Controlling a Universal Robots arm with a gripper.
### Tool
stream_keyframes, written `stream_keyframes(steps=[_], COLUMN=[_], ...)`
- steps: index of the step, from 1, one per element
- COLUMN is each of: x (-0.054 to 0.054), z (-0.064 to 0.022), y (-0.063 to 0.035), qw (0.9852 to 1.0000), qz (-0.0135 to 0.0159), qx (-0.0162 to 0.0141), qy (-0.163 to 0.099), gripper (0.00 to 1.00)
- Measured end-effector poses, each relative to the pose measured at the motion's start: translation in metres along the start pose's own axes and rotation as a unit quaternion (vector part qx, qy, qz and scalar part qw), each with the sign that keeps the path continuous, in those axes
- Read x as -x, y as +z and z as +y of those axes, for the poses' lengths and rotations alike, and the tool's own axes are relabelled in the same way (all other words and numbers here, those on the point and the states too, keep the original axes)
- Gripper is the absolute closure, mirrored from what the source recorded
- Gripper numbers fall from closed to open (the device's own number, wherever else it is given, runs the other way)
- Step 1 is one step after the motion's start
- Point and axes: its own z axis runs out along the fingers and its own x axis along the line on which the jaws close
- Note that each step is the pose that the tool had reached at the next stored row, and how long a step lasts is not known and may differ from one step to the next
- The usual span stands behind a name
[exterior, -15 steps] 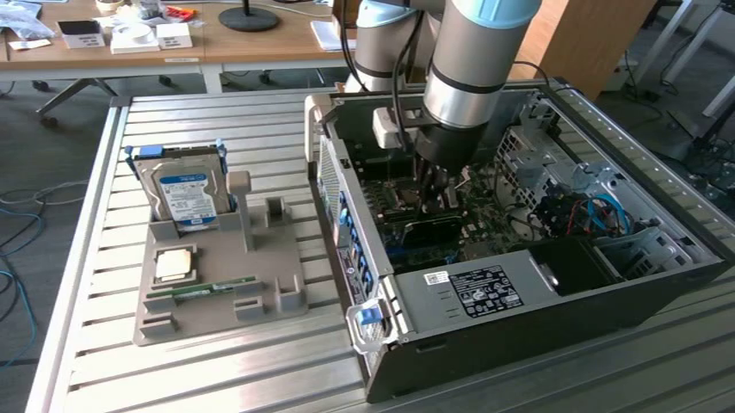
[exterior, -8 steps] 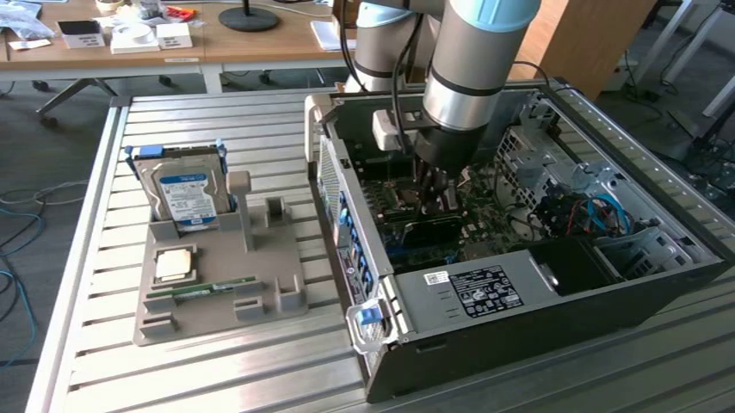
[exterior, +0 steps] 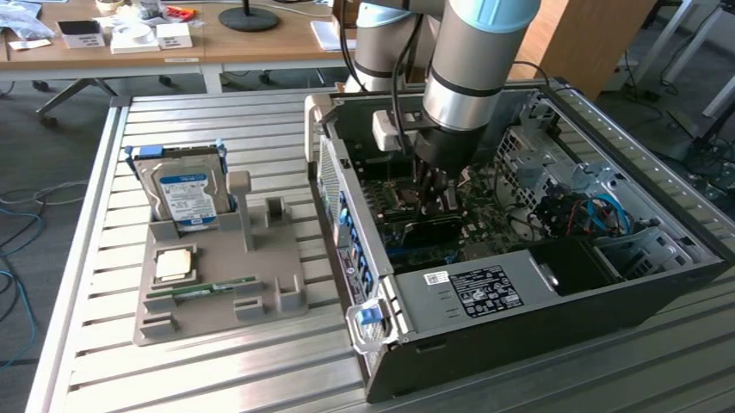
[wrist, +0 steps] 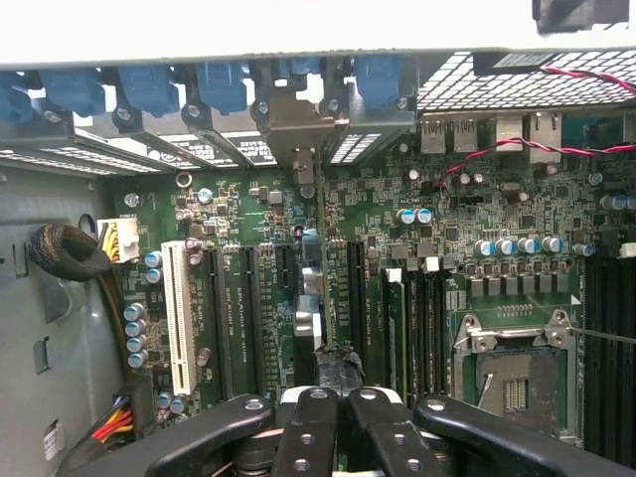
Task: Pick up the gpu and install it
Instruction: 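Press down on the gpu until it lock into place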
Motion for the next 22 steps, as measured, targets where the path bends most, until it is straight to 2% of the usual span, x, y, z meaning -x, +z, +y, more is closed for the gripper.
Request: stream_keyframes(steps=[22], x=[-0.0003], z=[0.0015], y=[0.0015], qw=[1.0], qz=[0.0003], qx=[0.0001], qy=[0.0], gripper=[0.89])
